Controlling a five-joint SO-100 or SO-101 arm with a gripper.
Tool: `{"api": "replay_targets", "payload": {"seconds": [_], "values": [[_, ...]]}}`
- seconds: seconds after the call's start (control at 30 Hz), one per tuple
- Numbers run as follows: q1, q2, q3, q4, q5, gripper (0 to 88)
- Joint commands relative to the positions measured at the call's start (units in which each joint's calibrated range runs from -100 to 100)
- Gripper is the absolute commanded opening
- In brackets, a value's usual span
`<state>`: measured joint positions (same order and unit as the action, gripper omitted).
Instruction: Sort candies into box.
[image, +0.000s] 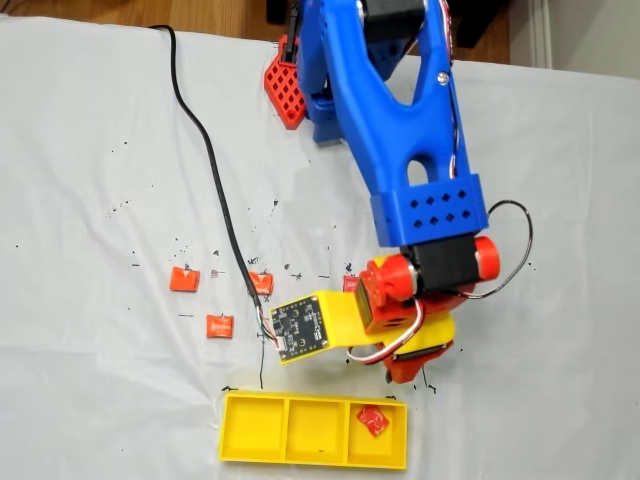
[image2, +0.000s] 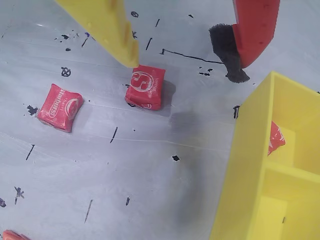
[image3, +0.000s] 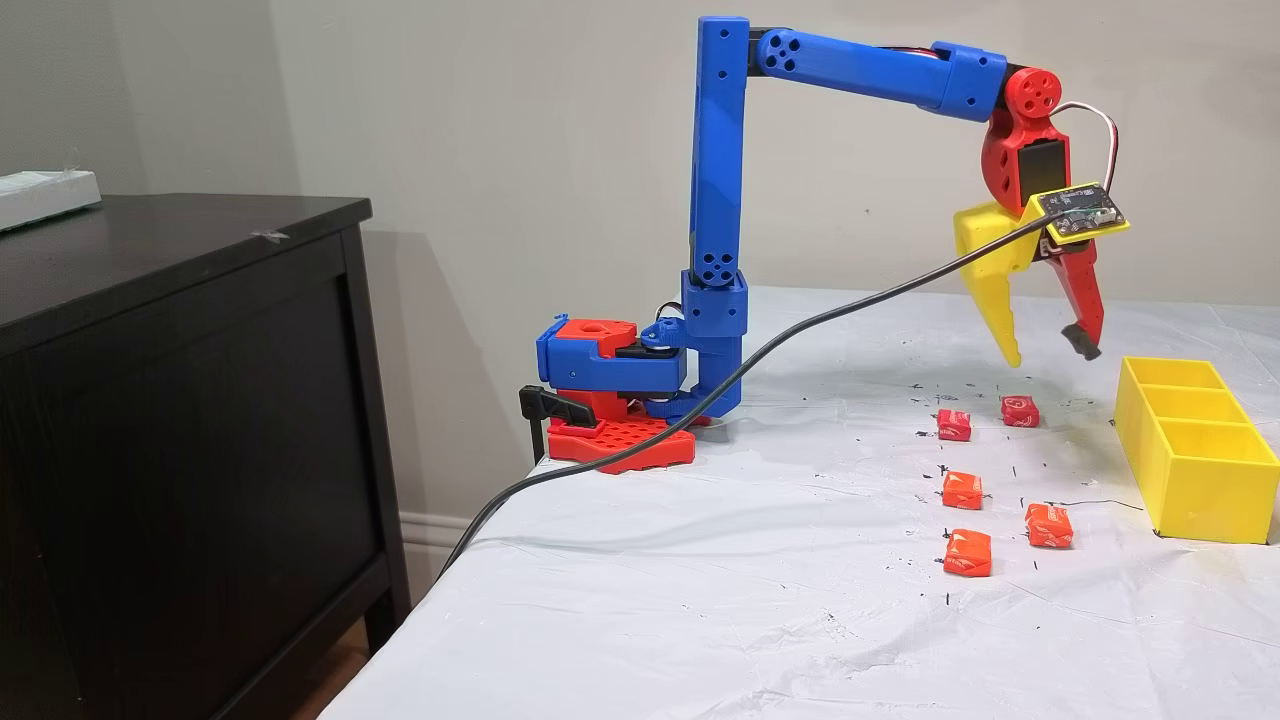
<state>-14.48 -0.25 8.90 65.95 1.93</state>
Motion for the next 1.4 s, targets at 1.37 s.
{"api": "replay_targets", "payload": {"seconds": [1.37], "values": [[-2.9, 7.2, 1.6, -4.3, -0.8, 25.2]]}}
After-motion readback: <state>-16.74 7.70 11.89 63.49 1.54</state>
